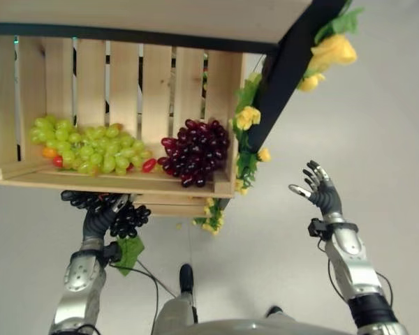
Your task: Pick up the fruits from the basket on one side to the basket on the other side
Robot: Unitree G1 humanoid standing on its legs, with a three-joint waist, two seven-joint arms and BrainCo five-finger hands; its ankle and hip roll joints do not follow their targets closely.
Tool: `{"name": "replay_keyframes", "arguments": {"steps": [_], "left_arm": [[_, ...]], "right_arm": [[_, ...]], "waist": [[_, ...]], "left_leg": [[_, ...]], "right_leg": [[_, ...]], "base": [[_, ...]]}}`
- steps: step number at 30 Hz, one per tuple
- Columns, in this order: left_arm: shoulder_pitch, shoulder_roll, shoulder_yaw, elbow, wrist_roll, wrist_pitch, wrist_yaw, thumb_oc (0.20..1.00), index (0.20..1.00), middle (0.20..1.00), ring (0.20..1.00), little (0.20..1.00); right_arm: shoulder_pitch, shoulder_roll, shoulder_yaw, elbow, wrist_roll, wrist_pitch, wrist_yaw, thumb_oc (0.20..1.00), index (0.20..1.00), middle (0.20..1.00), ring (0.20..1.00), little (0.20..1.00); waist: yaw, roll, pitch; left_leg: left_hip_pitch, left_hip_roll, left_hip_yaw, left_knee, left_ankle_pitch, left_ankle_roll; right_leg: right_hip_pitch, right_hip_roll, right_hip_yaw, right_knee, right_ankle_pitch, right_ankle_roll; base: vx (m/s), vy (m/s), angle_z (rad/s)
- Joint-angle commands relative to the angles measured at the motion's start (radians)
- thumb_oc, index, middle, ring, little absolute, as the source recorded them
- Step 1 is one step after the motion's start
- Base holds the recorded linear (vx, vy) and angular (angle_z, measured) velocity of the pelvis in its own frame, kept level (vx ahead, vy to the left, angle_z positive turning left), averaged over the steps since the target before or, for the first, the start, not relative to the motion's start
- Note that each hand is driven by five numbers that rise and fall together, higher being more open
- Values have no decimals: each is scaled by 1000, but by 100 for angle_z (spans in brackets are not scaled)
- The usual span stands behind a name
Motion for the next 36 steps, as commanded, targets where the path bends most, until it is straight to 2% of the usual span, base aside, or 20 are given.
{"name": "replay_keyframes", "arguments": {"steps": [1,2,3,4,8,13,24,30,36], "left_arm": [[-59,13,85,-117,27,-73,2,200,200,200,200,200],[-59,12,86,-117,27,-73,2,200,200,200,200,200],[-55,3,79,-118,20,-75,-9,200,200,200,200,200],[-50,-5,81,-119,16,-76,-11,200,200,200,200,200],[-40,-13,71,-120,2,-76,-21,200,200,200,200,200],[-27,-13,61,-111,0,-66,-26,200,200,200,200,200],[-6,-10,34,-92,18,-67,-38,200,200,200,200,200],[35,-23,6,-3,19,-58,-76,200,200,200,200,200],[56,-13,-1,-13,21,-64,-97,200,200,200,200,200]], "right_arm": [[-31,-59,-17,-15,-1,-54,7,1000,1000,1000,1000,1000],[-32,-59,-17,-14,-1,-54,7,1000,1000,1000,1000,1000],[-30,-59,-15,-19,8,-51,17,1000,1000,1000,1000,1000],[-28,-62,-17,-20,11,-52,18,1000,1000,1000,1000,1000],[-24,-61,-31,-3,14,-50,1,1000,1000,1000,1000,1000],[-21,-65,-45,3,8,-45,-15,1000,1000,1000,1000,1000],[-22,-62,-51,-9,16,-52,-20,1000,1000,1000,1000,1000],[-30,-63,-77,-10,26,-61,-30,1000,1000,1000,1000,1000],[-35,-64,-92,-11,35,-76,-42,1000,1000,1000,1000,1000]], "waist": [[4,-13,-4],[4,-14,-3],[16,-7,1],[15,-1,3],[23,-4,-22],[23,-3,-39],[32,-8,-36],[56,-20,-29],[83,-26,-21]], "left_leg": [[65,-91,0,86,-114,-26],[64,-92,0,87,-111,-26],[86,-73,-5,88,-109,-38],[102,-61,-11,87,-117,-41],[117,-50,-9,72,-111,-46],[118,-50,-21,55,-104,-47],[106,-58,-41,65,-108,-41],[93,-62,-60,80,-114,-43],[87,-60,-83,92,-122,-47]], "right_leg": [[37,102,62,-128,33,-48],[36,101,62,-129,35,-49],[53,70,36,-155,41,-73],[68,76,50,-159,37,-74],[107,59,7,-179,61,-70],[139,60,-27,-195,44,-77],[162,52,-35,-199,37,-74],[176,34,-56,-197,42,-68],[192,21,-76,-194,43,-64]], "base": [[166,82,-39],[162,-85,6],[157,-128,10],[214,-179,13],[123,-119,12],[89,-82,23],[12,-10,2],[-17,-19,13],[-12,-32,16]]}}
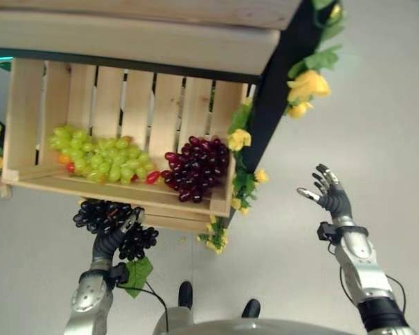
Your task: Pick up the fruits from the basket on one side to the basket on the other side
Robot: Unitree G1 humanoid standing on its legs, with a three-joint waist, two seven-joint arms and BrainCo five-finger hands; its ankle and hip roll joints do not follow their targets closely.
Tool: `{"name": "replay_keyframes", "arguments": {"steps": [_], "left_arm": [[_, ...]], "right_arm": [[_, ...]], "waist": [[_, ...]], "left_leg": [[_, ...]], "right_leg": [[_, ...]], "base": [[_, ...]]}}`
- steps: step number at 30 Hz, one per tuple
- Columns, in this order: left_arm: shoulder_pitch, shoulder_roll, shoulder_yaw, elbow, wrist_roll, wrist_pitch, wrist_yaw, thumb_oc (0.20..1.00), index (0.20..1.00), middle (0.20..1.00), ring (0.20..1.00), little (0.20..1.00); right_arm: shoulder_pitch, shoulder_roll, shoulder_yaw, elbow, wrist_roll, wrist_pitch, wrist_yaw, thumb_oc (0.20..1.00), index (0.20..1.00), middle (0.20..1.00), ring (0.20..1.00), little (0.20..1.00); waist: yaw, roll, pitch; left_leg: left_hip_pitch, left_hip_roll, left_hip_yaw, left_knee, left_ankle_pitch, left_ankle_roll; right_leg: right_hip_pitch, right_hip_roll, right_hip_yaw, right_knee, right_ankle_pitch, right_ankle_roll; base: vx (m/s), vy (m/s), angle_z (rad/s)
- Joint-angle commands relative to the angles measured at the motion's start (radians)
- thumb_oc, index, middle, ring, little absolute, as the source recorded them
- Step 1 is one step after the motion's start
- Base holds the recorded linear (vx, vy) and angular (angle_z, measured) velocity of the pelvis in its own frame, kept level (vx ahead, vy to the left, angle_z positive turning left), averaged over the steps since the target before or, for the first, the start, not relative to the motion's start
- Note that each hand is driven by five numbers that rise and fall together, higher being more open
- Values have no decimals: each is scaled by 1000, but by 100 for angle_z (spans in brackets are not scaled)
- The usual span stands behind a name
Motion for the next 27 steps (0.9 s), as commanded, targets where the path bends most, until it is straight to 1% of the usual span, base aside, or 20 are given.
{"name": "replay_keyframes", "arguments": {"steps": [1,8,14,15,16,17,18,19,20,22,24,27], "left_arm": [[-24,60,19,-63,24,-78,-26,200,200,200,200,200],[-8,68,8,-60,33,-81,-36,200,200,200,200,200],[-31,74,-10,-82,25,-88,-31,200,200,200,200,200],[-31,74,-10,-82,25,-88,-31,200,200,200,200,200],[-38,75,-13,-92,18,-88,-29,200,200,200,200,200],[-46,78,-14,-99,18,-89,-28,200,200,200,200,200],[-52,79,-18,-107,17,-90,-28,200,200,200,200,200],[-52,79,-19,-108,17,-89,-27,200,200,200,200,200],[-63,82,-24,-128,14,-94,-25,200,200,200,200,200],[-71,79,-28,-148,7,-96,-26,200,200,200,200,200],[-77,78,-29,-169,1,-99,-26,200,200,200,200,200],[-82,71,-25,-219,-23,-106,-30,200,200,200,200,200]], "right_arm": [[-51,-14,-40,-31,34,-72,-18,1000,1000,1000,1000,1000],[-77,-27,-53,-27,33,-86,-37,1000,1000,1000,1000,1000],[-69,-42,-58,-23,39,-89,-49,1000,1000,1000,1000,1000],[-69,-42,-58,-23,39,-89,-49,1000,1000,1000,1000,1000],[-69,-46,-64,-21,44,-91,-57,1000,1000,1000,1000,1000],[-67,-48,-67,-16,46,-91,-62,1000,1000,1000,1000,1000],[-64,-52,-73,-17,45,-94,-65,1000,1000,1000,1000,1000],[-64,-52,-74,-18,45,-94,-65,1000,1000,1000,1000,1000],[-57,-57,-87,-13,47,-97,-75,1000,1000,1000,1000,1000],[-54,-61,-94,-9,50,-100,-84,1000,1000,1000,1000,1000],[-49,-65,-100,-3,51,-101,-90,1000,1000,1000,1000,1000],[-45,-62,-107,11,55,-103,-100,1000,1000,1000,1000,1000]], "waist": [[26,-48,-18],[70,-41,0],[105,-31,6],[103,-31,6],[117,-27,7],[124,-22,2],[128,-19,5],[125,-17,5],[136,-9,5],[142,-3,0],[145,1,-5],[162,8,-9]], "left_leg": [[9,-52,1,93,-96,14],[-10,-51,-49,108,-97,5],[-41,-41,-152,98,-69,-17],[-41,-41,-154,97,-68,-17],[-55,-42,-190,94,-57,-22],[-52,-31,-214,87,-67,-35],[-59,-34,-235,84,-60,-40],[-58,-32,-239,84,-62,-42],[-71,-34,-278,78,-49,-50],[-83,-36,-307,76,-39,-57],[-89,-37,-328,71,-31,-63],[-97,-40,-356,62,-16,-71]], "right_leg": [[3,-101,-15,8,85,105],[17,-121,-47,13,85,107],[42,-135,-104,19,72,102],[43,-135,-107,19,72,103],[49,-139,-131,24,67,102],[62,-131,-136,22,44,110],[68,-133,-156,24,42,109],[71,-131,-160,24,39,109],[84,-134,-198,28,34,108],[95,-135,-237,33,29,109],[104,-134,-262,32,26,108],[119,-131,-298,29,21,105]], "base": [[-6,-35,13],[-21,-57,20],[-8,-96,51],[-31,-87,67],[41,-132,69],[18,-161,73],[49,-112,56],[-51,-88,81],[-37,-73,68],[-38,-60,64],[-19,-38,71],[-26,-45,50]]}}
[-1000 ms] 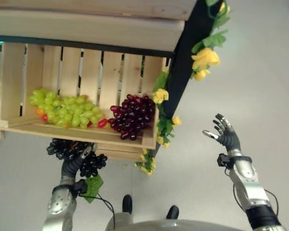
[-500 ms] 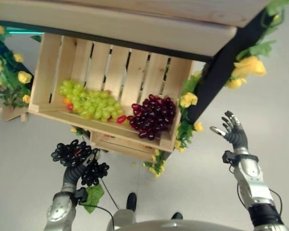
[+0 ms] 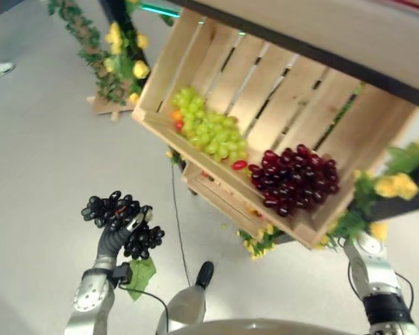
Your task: Pick up the fruits from the basket on one side to the basket on the other side
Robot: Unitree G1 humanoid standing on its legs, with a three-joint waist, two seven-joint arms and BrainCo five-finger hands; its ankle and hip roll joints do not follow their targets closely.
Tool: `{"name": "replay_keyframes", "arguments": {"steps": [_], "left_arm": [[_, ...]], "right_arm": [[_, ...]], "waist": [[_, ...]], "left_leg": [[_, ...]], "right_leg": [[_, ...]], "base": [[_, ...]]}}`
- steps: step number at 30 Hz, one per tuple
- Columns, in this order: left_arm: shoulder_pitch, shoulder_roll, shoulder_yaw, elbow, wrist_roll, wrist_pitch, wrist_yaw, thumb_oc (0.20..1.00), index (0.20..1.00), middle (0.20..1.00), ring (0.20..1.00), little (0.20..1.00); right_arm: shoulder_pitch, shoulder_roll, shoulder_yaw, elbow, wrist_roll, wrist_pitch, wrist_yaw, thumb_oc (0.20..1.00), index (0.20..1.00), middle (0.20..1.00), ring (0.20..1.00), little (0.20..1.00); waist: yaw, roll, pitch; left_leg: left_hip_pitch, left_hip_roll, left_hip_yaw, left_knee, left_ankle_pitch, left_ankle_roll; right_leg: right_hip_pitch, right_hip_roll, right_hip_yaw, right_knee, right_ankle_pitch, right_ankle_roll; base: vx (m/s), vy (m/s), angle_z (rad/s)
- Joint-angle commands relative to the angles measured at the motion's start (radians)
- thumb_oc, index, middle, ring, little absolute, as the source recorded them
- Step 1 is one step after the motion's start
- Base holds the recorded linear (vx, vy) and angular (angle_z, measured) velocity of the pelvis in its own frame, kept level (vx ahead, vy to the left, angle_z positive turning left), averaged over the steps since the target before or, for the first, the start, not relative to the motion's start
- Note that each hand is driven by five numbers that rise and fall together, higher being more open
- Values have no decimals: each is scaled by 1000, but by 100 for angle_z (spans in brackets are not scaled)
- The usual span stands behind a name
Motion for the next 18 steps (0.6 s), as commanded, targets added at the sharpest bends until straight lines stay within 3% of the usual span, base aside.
{"name": "replay_keyframes", "arguments": {"steps": [1,8,18], "left_arm": [[-79,40,9,-117,-53,-103,-2,200,200,200,200,200],[-89,36,29,-203,-43,-120,15,200,200,200,200,200],[-167,61,55,-351,-24,-149,50,200,200,200,200,200]], "right_arm": [[-6,-55,-7,-23,23,-78,-22,1000,1000,1000,1000,1000],[5,-56,-10,-7,17,-78,-27,1000,1000,1000,1000,1000],[-17,-39,42,-10,17,-75,-18,1000,1000,1000,1000,1000]], "waist": [[47,6,-51],[60,16,-62],[39,5,-61]], "left_leg": [[10,71,-28,27,-60,-102],[6,72,-56,10,-44,-116],[25,75,5,20,-71,-99]], "right_leg": [[-5,-96,-37,27,84,42],[20,-96,-87,15,87,46],[5,-104,-28,12,94,45]], "base": [[-13,-24,31],[-8,-11,27],[27,11,-4]]}}
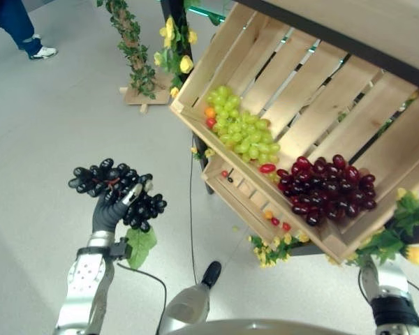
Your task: Pick up the fruits from the basket on one side to the basket on the other side
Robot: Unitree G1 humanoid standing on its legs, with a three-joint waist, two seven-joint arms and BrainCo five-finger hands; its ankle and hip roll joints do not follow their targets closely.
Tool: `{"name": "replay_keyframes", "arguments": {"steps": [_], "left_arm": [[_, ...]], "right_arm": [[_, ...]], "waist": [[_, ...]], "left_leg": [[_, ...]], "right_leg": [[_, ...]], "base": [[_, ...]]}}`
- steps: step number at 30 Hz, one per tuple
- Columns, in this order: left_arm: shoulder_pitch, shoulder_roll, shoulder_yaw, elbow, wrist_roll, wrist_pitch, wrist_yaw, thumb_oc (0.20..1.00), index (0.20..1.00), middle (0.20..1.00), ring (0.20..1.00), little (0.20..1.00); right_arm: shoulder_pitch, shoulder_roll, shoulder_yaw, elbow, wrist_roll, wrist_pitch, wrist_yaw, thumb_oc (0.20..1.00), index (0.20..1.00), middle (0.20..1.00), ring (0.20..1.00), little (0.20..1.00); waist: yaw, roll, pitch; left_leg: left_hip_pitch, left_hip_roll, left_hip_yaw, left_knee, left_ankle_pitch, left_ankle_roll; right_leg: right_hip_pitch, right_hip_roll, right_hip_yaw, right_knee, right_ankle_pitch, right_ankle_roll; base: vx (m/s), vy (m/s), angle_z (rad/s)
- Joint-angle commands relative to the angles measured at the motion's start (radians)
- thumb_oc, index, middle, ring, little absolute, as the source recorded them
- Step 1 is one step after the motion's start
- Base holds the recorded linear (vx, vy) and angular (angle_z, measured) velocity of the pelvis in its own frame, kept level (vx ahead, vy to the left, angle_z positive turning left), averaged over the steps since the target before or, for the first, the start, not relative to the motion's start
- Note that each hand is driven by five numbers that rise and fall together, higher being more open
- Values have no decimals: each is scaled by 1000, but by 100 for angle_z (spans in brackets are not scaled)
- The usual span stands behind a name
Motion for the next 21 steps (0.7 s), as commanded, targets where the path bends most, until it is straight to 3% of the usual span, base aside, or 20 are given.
{"name": "replay_keyframes", "arguments": {"steps": [1,7,14,21], "left_arm": [[-84,32,39,-138,2,-116,15,200,200,200,200,200],[-169,39,18,-223,-44,-121,10,200,200,200,200,200],[-313,75,-45,-231,-1,-128,48,200,200,200,200,200],[-444,81,-124,-211,10,-115,64,200,200,200,200,200]], "right_arm": [[-31,-28,86,-35,17,-52,12,1000,1000,1000,1000,1000],[-55,-15,114,-15,18,-45,15,1000,1000,1000,1000,1000],[-99,3,190,9,30,-29,41,1000,1000,1000,1000,1000],[-124,14,223,39,36,-14,42,1000,1000,1000,1000,1000]], "waist": [[11,4,-63],[-18,-2,-72],[-69,-14,-81],[-102,-20,-84]], "left_leg": [[44,115,53,6,-86,-102],[60,120,91,8,-102,-92],[92,130,154,3,-119,-82],[101,122,186,3,-108,-69]], "right_leg": [[-19,-83,48,7,108,21],[-33,-80,93,8,105,18],[-57,-73,165,7,105,15],[-73,-80,180,9,128,10]], "base": [[34,15,-24],[37,18,-19],[27,19,-25],[-6,35,-20]]}}
